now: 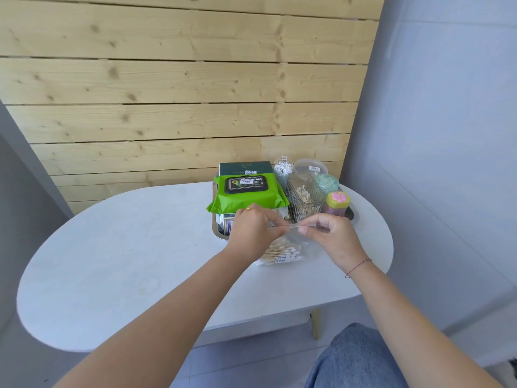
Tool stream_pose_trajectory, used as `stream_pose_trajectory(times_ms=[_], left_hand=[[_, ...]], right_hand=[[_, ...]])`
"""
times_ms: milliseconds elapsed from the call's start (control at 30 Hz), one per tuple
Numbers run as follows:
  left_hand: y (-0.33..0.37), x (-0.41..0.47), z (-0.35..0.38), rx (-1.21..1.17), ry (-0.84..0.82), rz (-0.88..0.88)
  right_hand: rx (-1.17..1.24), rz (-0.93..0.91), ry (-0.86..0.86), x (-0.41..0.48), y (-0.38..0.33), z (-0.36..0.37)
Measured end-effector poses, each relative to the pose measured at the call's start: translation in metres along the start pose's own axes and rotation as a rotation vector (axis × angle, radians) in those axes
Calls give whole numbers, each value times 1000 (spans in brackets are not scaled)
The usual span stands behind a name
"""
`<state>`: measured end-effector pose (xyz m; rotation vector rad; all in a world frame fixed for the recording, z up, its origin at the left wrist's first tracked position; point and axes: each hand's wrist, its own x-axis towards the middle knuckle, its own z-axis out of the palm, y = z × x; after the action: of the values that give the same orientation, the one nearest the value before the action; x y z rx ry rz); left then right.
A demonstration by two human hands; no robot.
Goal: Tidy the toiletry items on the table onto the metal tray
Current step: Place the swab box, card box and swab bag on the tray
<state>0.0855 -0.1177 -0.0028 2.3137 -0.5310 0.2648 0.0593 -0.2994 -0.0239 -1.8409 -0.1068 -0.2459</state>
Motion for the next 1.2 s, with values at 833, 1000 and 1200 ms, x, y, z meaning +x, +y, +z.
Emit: stream_pose_trajectory(times_ms=[833, 1000, 1200], left_hand=[[-25, -15, -20, 278, 4, 186], [-37, -22, -30, 239, 14, 145], [-49, -29, -43, 260, 5, 112]], right_hand=[[76, 66, 11, -1, 17, -5], [84, 76, 12, -2, 18, -4], [96, 95, 34, -3, 19, -6]])
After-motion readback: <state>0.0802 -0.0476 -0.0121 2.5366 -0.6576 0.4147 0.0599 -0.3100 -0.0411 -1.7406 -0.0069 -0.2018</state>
